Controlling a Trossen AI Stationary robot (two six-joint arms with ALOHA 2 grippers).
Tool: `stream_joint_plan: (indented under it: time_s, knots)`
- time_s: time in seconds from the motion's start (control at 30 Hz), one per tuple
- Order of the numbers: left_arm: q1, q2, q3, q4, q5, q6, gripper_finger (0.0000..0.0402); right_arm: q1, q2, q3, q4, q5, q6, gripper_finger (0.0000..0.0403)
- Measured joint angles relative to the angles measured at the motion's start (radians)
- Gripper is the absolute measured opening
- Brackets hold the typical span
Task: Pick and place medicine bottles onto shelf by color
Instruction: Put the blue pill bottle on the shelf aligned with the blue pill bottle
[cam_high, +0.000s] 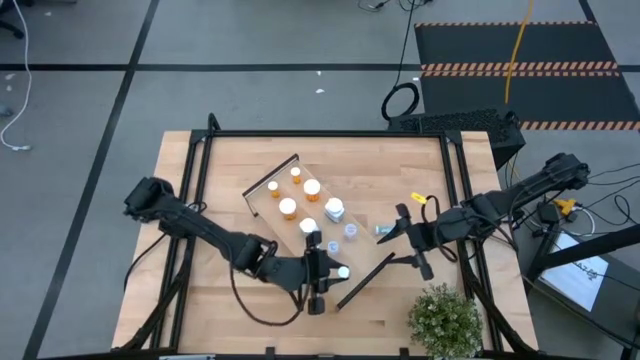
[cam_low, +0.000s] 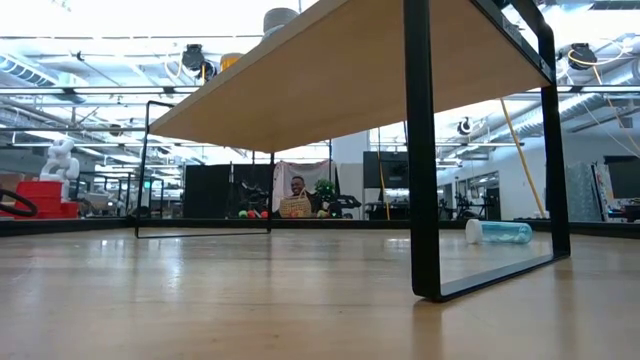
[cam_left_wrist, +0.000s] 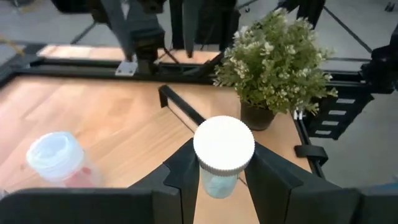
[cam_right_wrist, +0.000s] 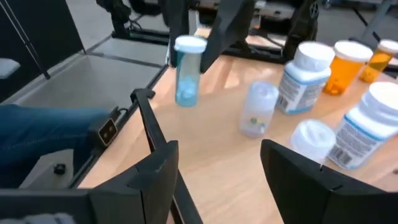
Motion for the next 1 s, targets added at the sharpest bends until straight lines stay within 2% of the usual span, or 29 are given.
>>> stream_joint_plan:
  time_s: [0.27,0.63,1.0]
  knots:
    - [0.045,0.000,0.009,-0.072,0.059,-0.029,0.0118,0.000,-0.004,0.000,-0.050,0.000,0.002,0.0222]
    - [0.040,0.064,0.005,-0.083,0.060,-0.029,0.0118,0.000,-0.004,0.000,-0.071,0.000,-0.001,0.0222]
    - [0.034,0.065,0.005,-0.095,0.066,-0.001,0.0127,0.000,-0.004,0.000,-0.071,0.000,0.001,0.0222]
